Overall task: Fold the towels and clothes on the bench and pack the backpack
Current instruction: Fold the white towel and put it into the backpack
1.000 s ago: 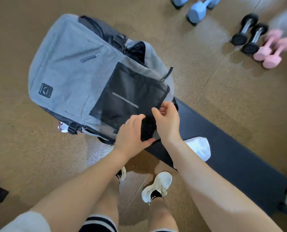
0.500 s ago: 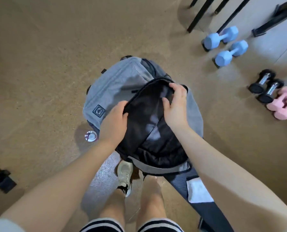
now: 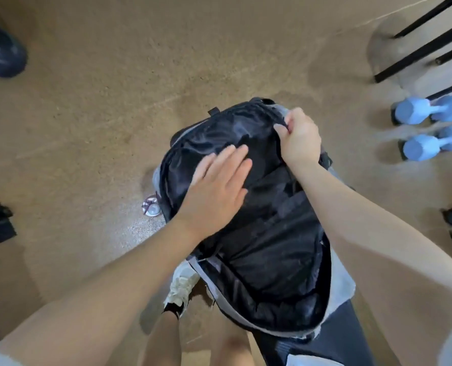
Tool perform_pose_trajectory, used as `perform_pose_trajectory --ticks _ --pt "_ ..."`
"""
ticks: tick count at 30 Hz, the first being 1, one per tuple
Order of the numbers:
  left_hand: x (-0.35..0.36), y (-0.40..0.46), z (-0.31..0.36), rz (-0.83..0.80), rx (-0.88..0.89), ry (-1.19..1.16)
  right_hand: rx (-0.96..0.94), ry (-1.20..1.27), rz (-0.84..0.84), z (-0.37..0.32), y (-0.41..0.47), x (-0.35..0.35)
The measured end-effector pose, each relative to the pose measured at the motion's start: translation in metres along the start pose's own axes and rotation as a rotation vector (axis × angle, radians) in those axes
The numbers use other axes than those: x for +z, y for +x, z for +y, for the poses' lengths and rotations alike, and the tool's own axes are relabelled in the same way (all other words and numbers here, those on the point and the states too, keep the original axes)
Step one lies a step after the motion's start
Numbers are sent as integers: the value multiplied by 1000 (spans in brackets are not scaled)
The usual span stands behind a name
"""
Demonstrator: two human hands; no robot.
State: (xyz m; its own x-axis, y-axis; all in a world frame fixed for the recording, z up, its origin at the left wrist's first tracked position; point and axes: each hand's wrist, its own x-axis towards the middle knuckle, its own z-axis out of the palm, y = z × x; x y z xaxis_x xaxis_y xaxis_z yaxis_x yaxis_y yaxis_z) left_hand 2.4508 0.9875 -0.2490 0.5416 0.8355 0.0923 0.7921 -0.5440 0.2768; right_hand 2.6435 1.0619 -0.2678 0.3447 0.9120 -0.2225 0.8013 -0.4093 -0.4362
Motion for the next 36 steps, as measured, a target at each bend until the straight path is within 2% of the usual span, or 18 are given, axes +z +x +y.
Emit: perform_pose_trajectory --ticks 2,4,5,7,9,10,14,17,21,23,26,28,31,34,36 --pt "19 -14 23 -146 134 41 15 56 37 3 3 4" --pt "42 -25 23 -269 91 178 -4 139 59 5 -5 2" --pt "51 -26 16 -310 39 218 -106 120 95 8 -14 2" --pt "63 -24 2 -360 -30 245 -453 -74 133 15 -40 5" --pt "67 -16 -5 -413 -72 287 -750 -311 -6 33 -72 20" --pt "70 -14 -7 -420 -90 306 -789 -420 -91 44 -83 29" --pt "80 -8 -9 -432 -166 276 -650 -623 -272 76 -82 59" --pt "87 -3 -15 -515 -178 223 -651 -644 -382 77 -63 69" --pt "78 8 -11 -572 -209 191 -558 -666 -555 60 -58 55" --pt "66 12 -2 -627 -245 181 -502 -557 -597 43 -64 41" --pt "40 5 22 -589 -158 197 -367 -102 -418 32 -103 4" --pt "21 -12 42 -579 -48 158 -229 73 -269 40 -143 -27" --pt "3 -45 74 -660 107 35 -34 82 -202 81 -215 -61" --pt "-6 -73 108 -663 242 -193 113 -3 -234 136 -288 -82" --pt "-5 -90 130 -635 263 -316 227 -46 -278 164 -337 -87"
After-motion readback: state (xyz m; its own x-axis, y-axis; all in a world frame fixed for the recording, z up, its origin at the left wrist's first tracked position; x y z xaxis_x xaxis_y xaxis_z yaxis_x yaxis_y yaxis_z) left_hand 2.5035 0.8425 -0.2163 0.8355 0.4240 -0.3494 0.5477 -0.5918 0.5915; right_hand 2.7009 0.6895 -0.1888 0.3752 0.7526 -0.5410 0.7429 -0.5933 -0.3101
